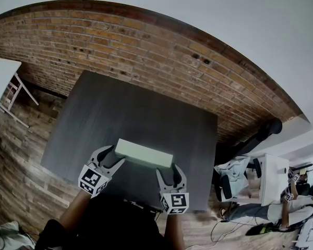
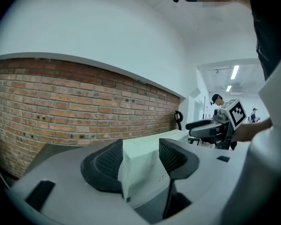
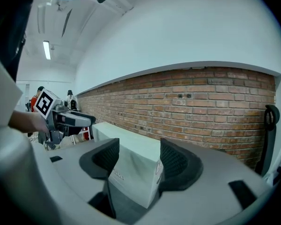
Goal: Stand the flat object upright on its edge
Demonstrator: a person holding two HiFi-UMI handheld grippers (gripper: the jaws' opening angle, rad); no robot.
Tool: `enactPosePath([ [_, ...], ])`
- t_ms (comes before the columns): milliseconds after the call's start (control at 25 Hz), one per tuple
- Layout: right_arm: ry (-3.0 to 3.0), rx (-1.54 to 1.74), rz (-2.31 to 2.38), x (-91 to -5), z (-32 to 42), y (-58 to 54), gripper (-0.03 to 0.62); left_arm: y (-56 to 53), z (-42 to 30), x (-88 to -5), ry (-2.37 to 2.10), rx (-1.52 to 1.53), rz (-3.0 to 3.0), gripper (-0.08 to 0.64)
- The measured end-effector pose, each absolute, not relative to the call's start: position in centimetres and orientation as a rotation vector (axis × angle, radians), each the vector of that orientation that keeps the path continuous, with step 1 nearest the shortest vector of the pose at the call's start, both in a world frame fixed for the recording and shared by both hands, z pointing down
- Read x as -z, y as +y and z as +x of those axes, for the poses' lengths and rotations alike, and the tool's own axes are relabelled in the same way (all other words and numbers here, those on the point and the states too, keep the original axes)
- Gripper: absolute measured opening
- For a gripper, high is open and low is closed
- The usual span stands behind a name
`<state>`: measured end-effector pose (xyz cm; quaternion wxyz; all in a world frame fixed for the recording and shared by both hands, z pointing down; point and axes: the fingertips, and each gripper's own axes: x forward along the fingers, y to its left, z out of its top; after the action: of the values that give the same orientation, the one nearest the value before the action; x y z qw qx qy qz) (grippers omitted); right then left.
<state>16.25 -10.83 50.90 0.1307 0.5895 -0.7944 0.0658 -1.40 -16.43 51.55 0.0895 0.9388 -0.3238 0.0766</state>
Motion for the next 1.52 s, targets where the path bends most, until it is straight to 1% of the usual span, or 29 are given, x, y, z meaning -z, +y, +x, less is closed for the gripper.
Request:
enactPosePath([
  [200, -2.334, -0.214, 1.786, -49.8, 16.1, -10.0, 0.273, -15.3, -1.1, -51.0, -0.945, -0.219, 2.812, 0.259],
  [240, -2.342, -0.218, 1.814, -49.4, 16.2, -9.8, 0.259, -15.0, -1.0, -50.8, -0.934, -0.216, 2.814, 0.249],
  [320, -2.350, -0.220, 1.870, -48.7, 16.2, -9.4, 0.165, -14.5, -0.7, -50.5, -0.913, -0.197, 2.817, 0.220],
  [520, -2.354, -0.240, 1.898, -48.5, 15.3, -8.6, 0.143, -13.0, -0.5, -49.8, -0.905, -0.147, 2.822, 0.166],
  [640, -2.345, -0.239, 1.917, -48.5, 14.8, -8.1, 0.111, -12.3, -0.7, -49.4, -0.927, -0.124, 2.816, 0.117],
  [840, -2.340, -0.213, 1.932, -48.1, 13.9, -7.7, 0.071, -11.5, -0.9, -48.6, -0.942, -0.085, 2.809, 0.075],
  [1160, -2.348, -0.190, 1.977, -47.5, 12.9, -6.7, 0.052, -10.9, -1.2, -48.8, -1.005, -0.116, 2.776, 0.040],
  [1360, -2.333, -0.216, 1.989, -47.6, 12.4, -6.3, 0.048, -10.4, -1.5, -48.6, -1.050, -0.106, 2.762, 0.037],
  [1520, -2.319, -0.221, 2.008, -47.9, 12.2, -6.1, 0.028, -10.1, -1.9, -49.2, -1.091, -0.114, 2.759, 0.034],
])
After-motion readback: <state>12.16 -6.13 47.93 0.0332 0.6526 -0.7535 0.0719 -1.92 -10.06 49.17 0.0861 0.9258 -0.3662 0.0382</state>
